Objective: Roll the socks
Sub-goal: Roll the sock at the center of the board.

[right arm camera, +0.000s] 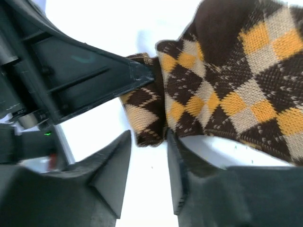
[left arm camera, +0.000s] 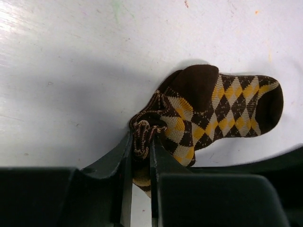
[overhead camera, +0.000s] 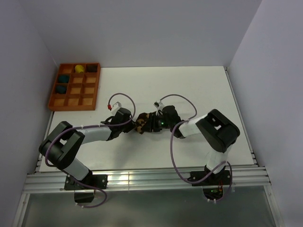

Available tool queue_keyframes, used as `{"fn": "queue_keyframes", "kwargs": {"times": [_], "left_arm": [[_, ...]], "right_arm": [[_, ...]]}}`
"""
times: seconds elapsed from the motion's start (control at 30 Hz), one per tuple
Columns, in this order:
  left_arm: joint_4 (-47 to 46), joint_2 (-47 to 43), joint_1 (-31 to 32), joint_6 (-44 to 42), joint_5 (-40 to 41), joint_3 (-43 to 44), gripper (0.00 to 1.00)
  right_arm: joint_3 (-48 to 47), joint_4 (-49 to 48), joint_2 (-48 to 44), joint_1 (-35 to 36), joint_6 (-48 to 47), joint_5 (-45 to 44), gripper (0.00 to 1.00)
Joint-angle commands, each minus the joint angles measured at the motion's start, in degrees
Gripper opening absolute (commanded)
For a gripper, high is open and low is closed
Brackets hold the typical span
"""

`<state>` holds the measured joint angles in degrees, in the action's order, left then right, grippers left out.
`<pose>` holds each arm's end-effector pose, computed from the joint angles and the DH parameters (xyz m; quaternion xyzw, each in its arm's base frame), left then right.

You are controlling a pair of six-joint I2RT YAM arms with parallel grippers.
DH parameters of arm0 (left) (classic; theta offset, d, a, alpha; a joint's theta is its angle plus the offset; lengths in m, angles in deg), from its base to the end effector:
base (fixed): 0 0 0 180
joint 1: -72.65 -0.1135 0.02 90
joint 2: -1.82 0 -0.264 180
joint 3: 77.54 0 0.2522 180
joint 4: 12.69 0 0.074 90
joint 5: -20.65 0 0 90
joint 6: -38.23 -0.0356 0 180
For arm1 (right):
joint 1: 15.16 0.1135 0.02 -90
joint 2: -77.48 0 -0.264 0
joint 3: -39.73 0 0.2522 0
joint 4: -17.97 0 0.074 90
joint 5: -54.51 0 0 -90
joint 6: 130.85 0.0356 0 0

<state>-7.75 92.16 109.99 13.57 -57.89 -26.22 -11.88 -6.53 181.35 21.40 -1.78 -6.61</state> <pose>0.2395 -0.1738 0.1431 -0.2594 0.8791 -0.2464 0.3148 0.2554 0.2108 0.1214 -0.1107 0.8317 0.4755 0.2645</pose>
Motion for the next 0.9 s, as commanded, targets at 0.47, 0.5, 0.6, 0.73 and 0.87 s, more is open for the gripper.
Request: {"fn": "queue_keyframes", "kwargs": {"times": [0.47,0.5,0.6,0.73,0.87], "left_arm": [[12.25,0.88,2.56,-3.82,3.74,5.33,0.0],[12.33,0.97,2.56,-3.82,3.57,5.42,0.0],[12.77,1.5,2.56,-3.99,3.22,5.85,0.0],[13.3,1.76,2.56,-3.99,2.86,6.21,0.0],[13.39,2.03,2.65,-4.08,2.51,6.47,0.0]], "right_arm": [[-0.3,8.38,-11.77,19.34,-32.65,-41.97,0.53],[-0.21,7.25,-11.68,20.65,-34.13,-43.89,0.53],[-0.12,5.39,-10.89,22.24,-37.03,-46.19,0.53],[-1.61,5.39,-8.61,24.08,-38.45,-46.99,0.54],[-3.55,6.27,-6.23,25.23,-40.74,-47.69,0.54]]}}
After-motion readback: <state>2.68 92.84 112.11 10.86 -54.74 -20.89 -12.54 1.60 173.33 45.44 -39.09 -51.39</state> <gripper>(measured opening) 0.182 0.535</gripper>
